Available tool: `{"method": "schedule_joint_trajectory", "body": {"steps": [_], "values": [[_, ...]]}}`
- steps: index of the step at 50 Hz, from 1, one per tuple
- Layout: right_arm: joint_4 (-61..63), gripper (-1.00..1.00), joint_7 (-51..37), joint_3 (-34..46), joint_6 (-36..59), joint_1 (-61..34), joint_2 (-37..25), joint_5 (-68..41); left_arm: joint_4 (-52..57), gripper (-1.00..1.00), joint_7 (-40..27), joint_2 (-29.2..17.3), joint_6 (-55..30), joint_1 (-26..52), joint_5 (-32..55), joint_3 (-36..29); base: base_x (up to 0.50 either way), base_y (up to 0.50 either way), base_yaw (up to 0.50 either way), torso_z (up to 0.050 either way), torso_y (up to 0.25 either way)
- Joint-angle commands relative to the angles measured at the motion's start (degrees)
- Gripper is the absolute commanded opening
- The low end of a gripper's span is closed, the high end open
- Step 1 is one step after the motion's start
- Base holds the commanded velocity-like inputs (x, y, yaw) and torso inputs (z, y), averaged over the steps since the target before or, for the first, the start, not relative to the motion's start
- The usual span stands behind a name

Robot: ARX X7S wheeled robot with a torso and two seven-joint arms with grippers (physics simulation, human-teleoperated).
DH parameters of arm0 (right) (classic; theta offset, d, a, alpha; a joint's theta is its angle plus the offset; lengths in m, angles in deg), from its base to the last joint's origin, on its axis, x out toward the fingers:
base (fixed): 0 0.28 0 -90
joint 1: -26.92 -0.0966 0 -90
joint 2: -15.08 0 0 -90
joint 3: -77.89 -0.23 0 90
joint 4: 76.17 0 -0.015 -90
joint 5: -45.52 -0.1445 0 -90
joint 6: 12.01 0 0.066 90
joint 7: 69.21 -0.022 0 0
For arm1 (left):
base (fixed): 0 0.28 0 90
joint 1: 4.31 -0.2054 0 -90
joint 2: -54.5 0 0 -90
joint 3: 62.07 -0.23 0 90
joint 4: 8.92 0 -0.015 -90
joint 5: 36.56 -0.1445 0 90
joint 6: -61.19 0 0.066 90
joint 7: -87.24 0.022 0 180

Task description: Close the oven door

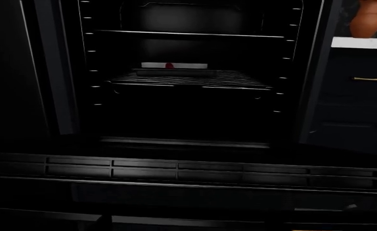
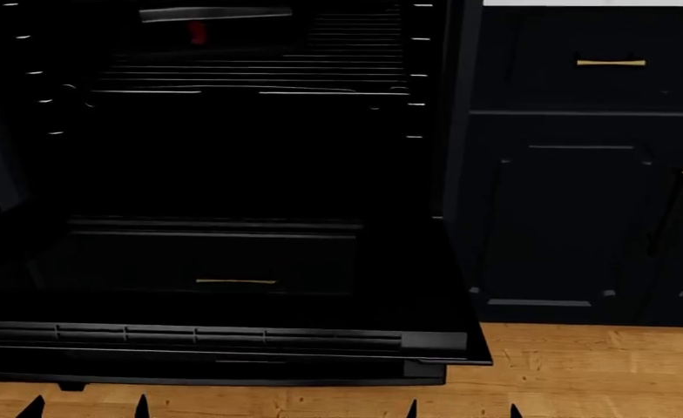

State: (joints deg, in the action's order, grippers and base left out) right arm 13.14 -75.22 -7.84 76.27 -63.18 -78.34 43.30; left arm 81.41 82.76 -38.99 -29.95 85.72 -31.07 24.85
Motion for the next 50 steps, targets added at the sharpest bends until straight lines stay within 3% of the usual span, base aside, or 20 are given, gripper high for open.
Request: {"method": "schedule_joint_trajectory", "body": {"steps": [1,50], "values": [[0.78,1.0,-1.26,1.07,-0.38,0.4,-0.91,-1.06,0.26,1.0,-1.43,-0.93,-0.5,0.05,0.72,-1.15,0.0,0.0,0.0,-0.05,0.0],[-0.56,1.0,-4.78,4.98,-0.93,-0.51,-3.75,-2.2,0.06,1.0,-4.42,-3.53,-0.66,0.51,4.68,-3.83,0.0,0.0,0.0,-0.05,0.0]]}}
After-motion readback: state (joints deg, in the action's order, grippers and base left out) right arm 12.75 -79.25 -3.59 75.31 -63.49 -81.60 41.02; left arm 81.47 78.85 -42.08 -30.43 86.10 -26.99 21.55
